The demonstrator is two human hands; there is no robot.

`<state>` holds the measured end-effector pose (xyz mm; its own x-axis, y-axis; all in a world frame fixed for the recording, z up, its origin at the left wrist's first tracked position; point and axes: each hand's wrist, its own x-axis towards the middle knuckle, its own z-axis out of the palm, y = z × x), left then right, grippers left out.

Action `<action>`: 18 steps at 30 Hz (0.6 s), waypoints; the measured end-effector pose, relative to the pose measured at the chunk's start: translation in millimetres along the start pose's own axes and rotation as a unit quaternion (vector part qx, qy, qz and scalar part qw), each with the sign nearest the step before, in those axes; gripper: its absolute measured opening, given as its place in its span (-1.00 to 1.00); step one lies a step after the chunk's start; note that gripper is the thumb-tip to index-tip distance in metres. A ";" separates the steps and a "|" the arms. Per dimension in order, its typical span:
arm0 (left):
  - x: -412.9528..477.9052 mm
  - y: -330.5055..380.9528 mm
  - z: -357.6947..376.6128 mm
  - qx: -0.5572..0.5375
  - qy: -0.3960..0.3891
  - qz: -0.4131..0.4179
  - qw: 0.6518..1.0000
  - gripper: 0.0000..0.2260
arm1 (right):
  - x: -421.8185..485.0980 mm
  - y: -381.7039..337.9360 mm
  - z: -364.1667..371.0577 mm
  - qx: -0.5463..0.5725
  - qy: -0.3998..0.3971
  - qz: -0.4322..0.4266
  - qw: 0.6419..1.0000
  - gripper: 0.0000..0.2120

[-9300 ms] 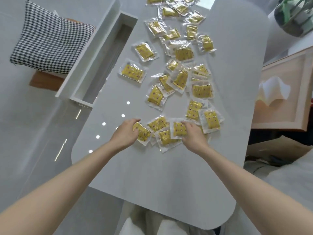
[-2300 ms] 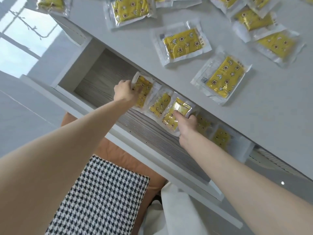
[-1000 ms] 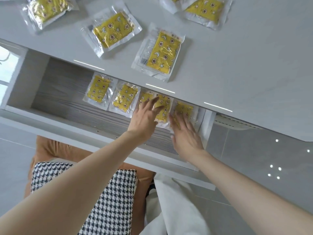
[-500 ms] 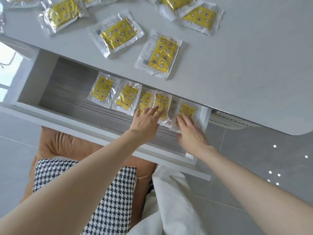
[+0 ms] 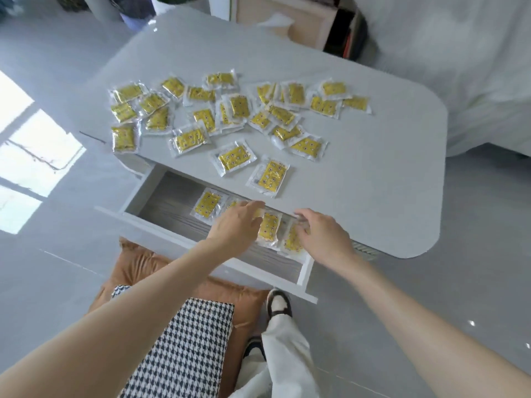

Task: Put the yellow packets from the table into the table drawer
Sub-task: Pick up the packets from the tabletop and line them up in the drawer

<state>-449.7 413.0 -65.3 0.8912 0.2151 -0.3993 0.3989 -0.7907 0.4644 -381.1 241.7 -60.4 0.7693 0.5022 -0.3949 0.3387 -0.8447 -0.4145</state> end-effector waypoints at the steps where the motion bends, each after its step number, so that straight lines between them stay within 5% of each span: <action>1: -8.9 12.1 -17.8 -0.011 0.016 0.003 1.000 -0.62 | -7.8 -6.4 -20.7 0.004 0.009 -0.002 1.000 -0.63; 12: -54.7 152.6 -151.2 -0.083 0.124 0.054 0.987 -0.61 | -66.2 -15.9 -212.3 0.020 0.086 -0.014 0.996 -0.62; 18: -61.8 242.4 -166.7 -0.102 0.130 0.080 0.983 -0.62 | -95.4 20.5 -291.7 0.017 0.115 -0.025 0.993 -0.62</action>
<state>-372.1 303.6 203.7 0.9607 0.2571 -0.1049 0.2601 -0.7013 0.6637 -289.6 122.5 208.0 0.8567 0.4843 -0.1777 0.3634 -0.8110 -0.4584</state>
